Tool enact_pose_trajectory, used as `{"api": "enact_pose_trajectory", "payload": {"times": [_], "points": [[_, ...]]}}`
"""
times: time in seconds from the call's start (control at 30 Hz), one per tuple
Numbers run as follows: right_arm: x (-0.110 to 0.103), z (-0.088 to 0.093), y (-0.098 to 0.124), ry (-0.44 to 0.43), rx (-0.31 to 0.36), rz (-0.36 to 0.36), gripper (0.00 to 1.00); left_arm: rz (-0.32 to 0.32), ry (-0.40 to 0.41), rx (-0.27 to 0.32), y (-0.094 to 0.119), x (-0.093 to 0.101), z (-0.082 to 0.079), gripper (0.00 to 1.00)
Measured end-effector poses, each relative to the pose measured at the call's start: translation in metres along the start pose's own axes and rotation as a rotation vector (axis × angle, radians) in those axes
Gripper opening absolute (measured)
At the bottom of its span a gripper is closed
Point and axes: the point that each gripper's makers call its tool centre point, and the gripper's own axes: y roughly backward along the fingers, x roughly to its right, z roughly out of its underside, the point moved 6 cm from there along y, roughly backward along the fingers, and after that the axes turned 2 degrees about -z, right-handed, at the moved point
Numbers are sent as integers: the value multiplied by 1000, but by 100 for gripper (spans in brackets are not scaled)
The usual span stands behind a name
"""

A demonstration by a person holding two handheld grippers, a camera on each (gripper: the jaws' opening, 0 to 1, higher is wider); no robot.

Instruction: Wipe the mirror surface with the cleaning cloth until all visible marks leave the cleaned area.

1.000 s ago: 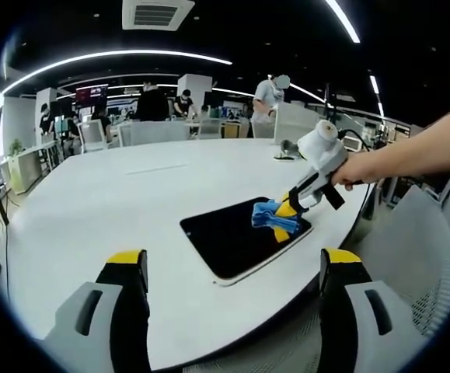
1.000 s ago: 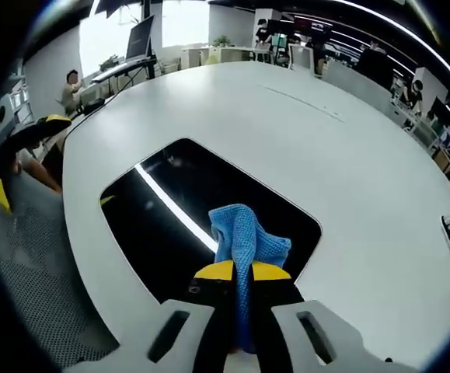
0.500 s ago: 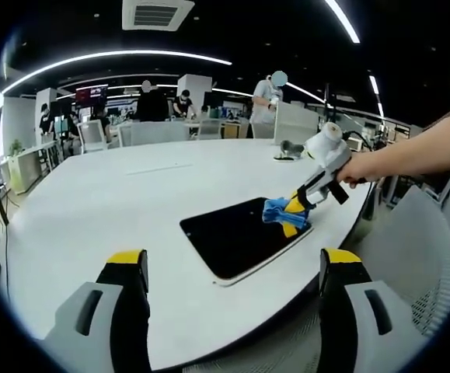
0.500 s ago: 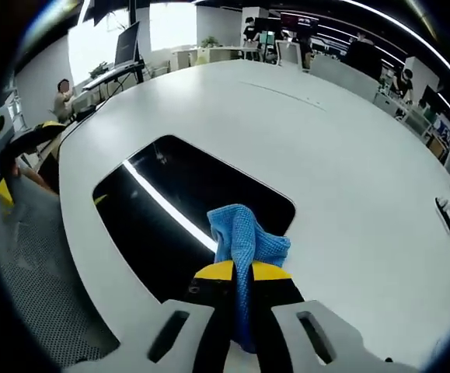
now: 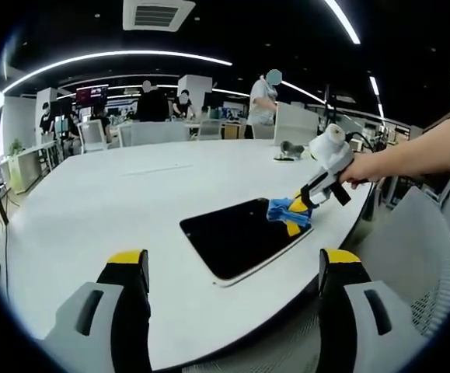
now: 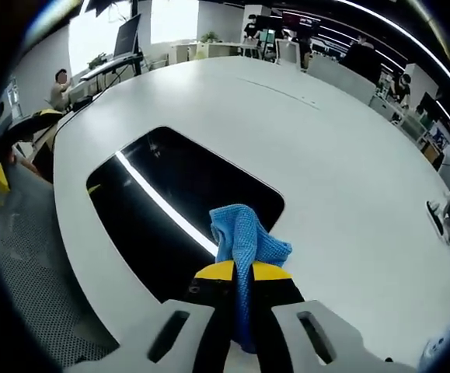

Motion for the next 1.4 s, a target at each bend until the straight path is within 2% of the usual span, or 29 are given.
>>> {"api": "enact_pose_trajectory", "payload": {"times": [0.3,0.83,1.4], "points": [[-4,1,1,9,14,16,0,0,-3,5,0,0,-1,89],[-14,11,8,-1,48,-48,0,-3,-8,-15,-1,0,1,90],[-31,22,19,65,33,-101,0,2,-6,-10,0,0,1,89]]}}
